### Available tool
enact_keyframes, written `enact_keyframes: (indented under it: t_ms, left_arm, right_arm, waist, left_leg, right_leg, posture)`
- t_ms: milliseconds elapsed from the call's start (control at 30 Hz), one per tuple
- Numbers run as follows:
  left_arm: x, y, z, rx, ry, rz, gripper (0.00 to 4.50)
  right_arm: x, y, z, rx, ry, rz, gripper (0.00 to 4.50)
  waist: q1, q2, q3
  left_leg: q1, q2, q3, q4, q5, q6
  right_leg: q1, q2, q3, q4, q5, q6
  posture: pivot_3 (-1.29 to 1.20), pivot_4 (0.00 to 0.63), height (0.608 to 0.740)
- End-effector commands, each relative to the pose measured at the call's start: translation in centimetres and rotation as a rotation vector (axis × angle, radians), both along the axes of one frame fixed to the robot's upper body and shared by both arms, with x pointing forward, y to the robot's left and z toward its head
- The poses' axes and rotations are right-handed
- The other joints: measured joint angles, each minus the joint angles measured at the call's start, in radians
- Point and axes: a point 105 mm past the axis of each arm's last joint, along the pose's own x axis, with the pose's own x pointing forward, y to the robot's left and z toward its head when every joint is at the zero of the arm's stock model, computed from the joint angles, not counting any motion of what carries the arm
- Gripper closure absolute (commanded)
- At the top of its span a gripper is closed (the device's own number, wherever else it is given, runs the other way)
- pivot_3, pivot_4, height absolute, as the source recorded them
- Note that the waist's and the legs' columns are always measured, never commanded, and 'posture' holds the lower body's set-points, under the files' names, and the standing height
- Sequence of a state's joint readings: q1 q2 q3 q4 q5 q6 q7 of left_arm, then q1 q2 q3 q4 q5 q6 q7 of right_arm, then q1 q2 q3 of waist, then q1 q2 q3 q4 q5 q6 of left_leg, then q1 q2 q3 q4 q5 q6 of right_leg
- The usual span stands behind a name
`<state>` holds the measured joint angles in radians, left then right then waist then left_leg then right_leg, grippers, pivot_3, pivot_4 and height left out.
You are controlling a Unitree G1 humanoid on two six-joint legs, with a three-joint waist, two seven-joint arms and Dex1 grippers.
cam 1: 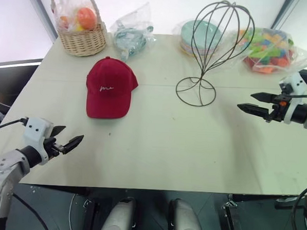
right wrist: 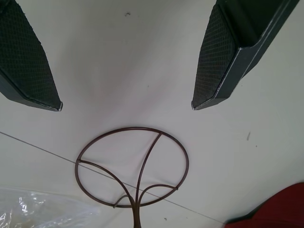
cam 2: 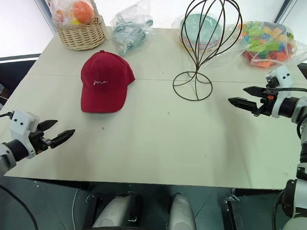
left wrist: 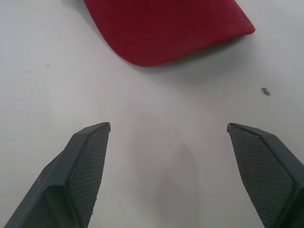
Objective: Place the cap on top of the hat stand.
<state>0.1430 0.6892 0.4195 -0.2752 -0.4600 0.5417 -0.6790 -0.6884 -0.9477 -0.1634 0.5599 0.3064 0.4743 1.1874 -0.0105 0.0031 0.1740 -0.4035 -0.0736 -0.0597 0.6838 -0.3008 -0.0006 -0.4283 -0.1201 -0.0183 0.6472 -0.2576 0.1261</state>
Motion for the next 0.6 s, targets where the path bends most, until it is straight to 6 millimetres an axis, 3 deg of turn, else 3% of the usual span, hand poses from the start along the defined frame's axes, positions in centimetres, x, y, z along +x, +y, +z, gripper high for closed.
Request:
enact_keyframes:
  t_ms: [33,600]
  left_arm:
    - [0.2,-0.1,0.7,0.009,-0.026,-0.017,0.38]
    - [0.5,1.6,0.5,0.034,-0.055,0.072,0.38]
  right_arm:
    - [-0.1,-0.4,1.1,-0.020,-0.035,-0.005,0.00]
    - [0.5,-0.8,1.1,-0.032,-0.052,-0.030,0.00]
  waist:
    - [-0.001,0.000,0.000]
    - [0.000,0.000,0.000]
  left_leg:
    - [0.000,0.000,0.000,0.000,0.000,0.000]
    - [0.000,0.000,0.000,0.000,0.000,0.000]
  right_leg:
    - [0.000,0.000,0.000,0.000,0.000,0.000]
    - [0.000,0.000,0.000,0.000,0.000,0.000]
  posture:
    - [0.00,0.150,0.740]
    - [0.00,0.150,0.740]
